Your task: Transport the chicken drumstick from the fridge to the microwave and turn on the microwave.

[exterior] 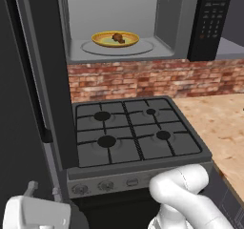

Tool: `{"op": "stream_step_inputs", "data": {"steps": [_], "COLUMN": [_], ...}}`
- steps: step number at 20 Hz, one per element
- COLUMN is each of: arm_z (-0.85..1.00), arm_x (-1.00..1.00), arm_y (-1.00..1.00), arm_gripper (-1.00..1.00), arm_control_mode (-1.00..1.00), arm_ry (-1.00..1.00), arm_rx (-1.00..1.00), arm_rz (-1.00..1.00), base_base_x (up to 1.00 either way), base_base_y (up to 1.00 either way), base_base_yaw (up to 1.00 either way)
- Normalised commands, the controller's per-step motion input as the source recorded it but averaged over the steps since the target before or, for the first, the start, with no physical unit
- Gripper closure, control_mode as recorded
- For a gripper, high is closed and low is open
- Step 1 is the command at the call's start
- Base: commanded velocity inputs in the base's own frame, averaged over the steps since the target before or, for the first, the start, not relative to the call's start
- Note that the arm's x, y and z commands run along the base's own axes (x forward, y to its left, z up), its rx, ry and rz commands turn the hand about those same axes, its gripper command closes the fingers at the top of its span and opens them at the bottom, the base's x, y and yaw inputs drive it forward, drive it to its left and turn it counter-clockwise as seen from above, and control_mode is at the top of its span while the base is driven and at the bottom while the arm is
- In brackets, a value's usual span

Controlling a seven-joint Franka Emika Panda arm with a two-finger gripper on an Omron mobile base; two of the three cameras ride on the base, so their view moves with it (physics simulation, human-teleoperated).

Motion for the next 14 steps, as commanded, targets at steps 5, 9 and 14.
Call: {"op": "stream_step_inputs", "data": {"steps": [5,9,14], "arm_z": [-0.05,0.0,0.0], "arm_x": [0.29,0.27,0.2], "arm_y": [0.45,0.23,0.13], "arm_gripper": [-1.0,-1.0,-1.0], "arm_control_mode": [-1.0,-1.0,-1.0], "arm_ry": [0.01,0.0,-0.02], "arm_rx": [0.0,0.0,0.0], "arm_rz": [0.0,0.0,0.0], "base_base_x": [0.0,0.0,0.0], "base_base_y": [0.0,0.0,0.0], "base_base_yaw": [0.0,0.0,0.0]}}
